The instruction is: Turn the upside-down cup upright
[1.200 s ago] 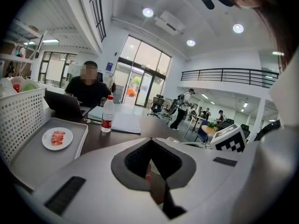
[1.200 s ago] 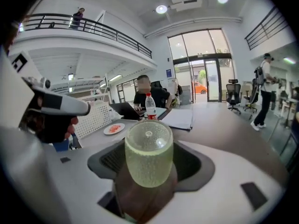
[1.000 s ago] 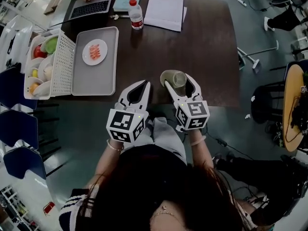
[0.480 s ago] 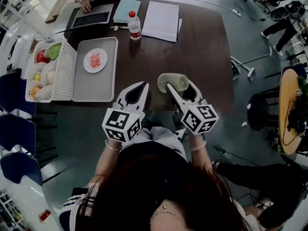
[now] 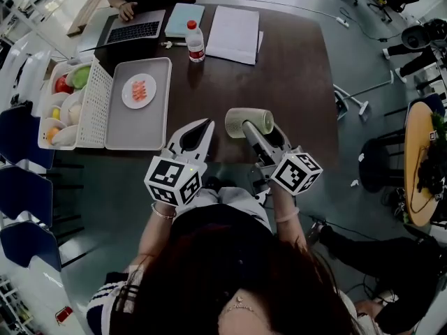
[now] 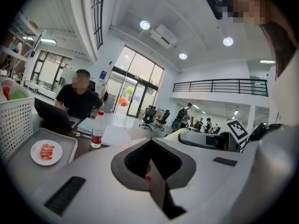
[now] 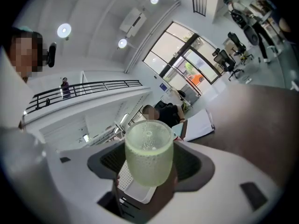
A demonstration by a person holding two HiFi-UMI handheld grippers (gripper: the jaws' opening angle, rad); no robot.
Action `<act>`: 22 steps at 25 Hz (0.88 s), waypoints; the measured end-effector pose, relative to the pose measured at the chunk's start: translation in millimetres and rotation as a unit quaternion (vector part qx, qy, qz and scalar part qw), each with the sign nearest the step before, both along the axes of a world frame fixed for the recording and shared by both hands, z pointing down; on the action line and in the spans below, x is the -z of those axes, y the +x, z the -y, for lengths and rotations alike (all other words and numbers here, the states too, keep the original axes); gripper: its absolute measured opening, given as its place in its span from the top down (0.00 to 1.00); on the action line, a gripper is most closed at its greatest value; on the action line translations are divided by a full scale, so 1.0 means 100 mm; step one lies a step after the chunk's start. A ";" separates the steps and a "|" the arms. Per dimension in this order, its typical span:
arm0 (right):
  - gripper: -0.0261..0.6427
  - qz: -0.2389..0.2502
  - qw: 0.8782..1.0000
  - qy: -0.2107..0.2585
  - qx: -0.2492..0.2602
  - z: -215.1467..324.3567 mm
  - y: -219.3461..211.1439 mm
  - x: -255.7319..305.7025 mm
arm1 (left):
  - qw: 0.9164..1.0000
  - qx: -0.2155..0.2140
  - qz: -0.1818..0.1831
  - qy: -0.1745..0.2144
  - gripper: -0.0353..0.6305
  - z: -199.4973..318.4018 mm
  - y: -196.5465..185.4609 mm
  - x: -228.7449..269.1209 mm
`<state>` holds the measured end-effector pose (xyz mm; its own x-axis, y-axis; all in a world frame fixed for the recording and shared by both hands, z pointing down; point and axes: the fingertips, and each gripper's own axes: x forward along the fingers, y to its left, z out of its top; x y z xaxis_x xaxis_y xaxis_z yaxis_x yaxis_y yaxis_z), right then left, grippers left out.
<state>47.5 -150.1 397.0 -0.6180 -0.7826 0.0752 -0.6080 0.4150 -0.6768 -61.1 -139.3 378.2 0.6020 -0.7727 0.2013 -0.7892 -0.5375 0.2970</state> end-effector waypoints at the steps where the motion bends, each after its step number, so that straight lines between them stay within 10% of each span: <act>1: 0.48 0.014 1.000 -0.003 0.001 0.00 0.00 0.01 | 1.000 -0.001 -0.002 0.000 0.95 0.00 0.00 0.00; 22: 0.48 0.258 0.964 -0.053 0.039 -0.09 0.06 0.08 | 0.997 -0.053 -0.052 0.020 0.96 -0.14 0.04 0.15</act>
<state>53.7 -140.8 389.0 -0.6516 -0.7368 -0.1805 -0.1486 0.3574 -0.9221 -56.7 -125.2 362.8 0.6973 -0.7094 0.1030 -0.6927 -0.6300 0.3510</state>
